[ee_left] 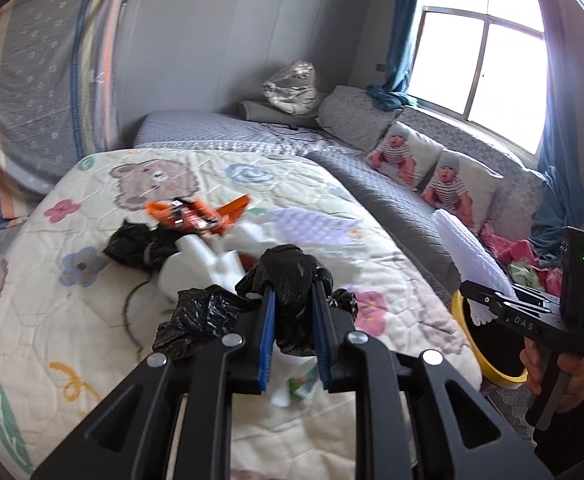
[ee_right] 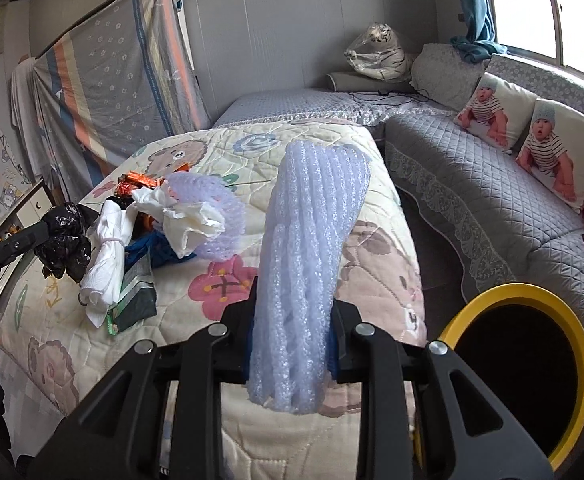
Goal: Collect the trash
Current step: 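Carry the foam sleeve and black bag over the yellow-rimmed bin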
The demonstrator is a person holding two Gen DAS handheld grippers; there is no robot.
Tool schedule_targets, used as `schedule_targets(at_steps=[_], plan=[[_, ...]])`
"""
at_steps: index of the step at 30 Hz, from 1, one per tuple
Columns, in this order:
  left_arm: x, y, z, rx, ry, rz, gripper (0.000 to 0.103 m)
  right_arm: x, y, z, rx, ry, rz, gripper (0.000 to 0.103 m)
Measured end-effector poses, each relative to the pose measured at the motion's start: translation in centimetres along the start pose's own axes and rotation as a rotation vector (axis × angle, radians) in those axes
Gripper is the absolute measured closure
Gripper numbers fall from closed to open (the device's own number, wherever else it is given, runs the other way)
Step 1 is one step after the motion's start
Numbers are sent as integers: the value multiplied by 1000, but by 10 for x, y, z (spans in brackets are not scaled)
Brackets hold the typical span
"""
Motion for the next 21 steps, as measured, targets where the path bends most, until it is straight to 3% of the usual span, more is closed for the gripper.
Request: schedule_targets(at_steps=[9,21], plan=[[60,69,-17,121,-77,130,86,-6,74,7,96,2,141,78],[153,166,-17,242,-183,337,86,-3,161,46,205,-74,326,78]])
Point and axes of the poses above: each gripper's, at about its wrist camera, not at the fingertips, and x roughly the way its jaws point, y to its right, z to its underside, the point moved 3 cm from there along x, roughly the way its jaws point, and after that the axes turned 15 degrees about z, right-handed, at the moved point
